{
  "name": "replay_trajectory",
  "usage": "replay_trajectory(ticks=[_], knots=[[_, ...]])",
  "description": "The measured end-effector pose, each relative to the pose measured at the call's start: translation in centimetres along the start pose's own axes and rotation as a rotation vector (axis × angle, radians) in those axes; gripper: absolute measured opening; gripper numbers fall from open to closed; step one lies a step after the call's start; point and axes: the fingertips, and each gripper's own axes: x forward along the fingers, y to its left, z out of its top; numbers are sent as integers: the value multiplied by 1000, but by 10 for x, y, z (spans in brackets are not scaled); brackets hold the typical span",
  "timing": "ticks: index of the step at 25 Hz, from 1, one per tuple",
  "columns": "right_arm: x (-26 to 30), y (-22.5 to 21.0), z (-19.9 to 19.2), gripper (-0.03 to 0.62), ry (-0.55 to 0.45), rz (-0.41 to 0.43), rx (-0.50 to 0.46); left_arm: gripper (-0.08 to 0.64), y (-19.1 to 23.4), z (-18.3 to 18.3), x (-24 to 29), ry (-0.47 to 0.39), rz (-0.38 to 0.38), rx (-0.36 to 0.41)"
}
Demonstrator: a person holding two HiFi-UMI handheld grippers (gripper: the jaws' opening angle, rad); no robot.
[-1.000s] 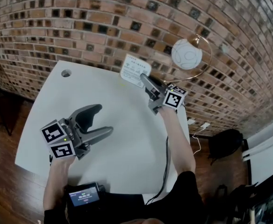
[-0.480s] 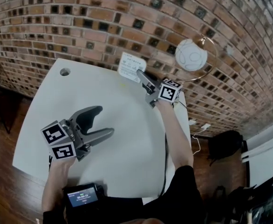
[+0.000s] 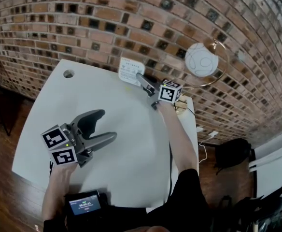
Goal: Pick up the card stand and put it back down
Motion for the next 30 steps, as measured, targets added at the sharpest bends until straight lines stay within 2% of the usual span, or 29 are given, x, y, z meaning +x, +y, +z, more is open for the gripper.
replay_trajectory(ticks=[3,10,14,17,20,24,27,30], knots=[[8,-1,-1,21,18,-3,-29,374,0,1,-1,-2,4,-2],[9,-20,-16,21,45,-10,1,374,-1,1,0,-4,0,6],[8,-17,-14,24,58,-10,0,374,-3,1,0,-1,-6,9],[5,-32,-24,40,86,-53,17,374,-4,1,-1,2,-9,11],[6,-30,-22,55,127,-96,-16,374,-6,1,0,3,-13,11],[-1,-48,-33,87,201,-209,-38,374,-5,1,0,3,-13,12],[-7,-50,-33,110,220,-267,-29,374,-6,1,0,4,-12,12],[-10,-47,-32,127,245,-293,-25,374,-5,2,0,6,-12,13]])
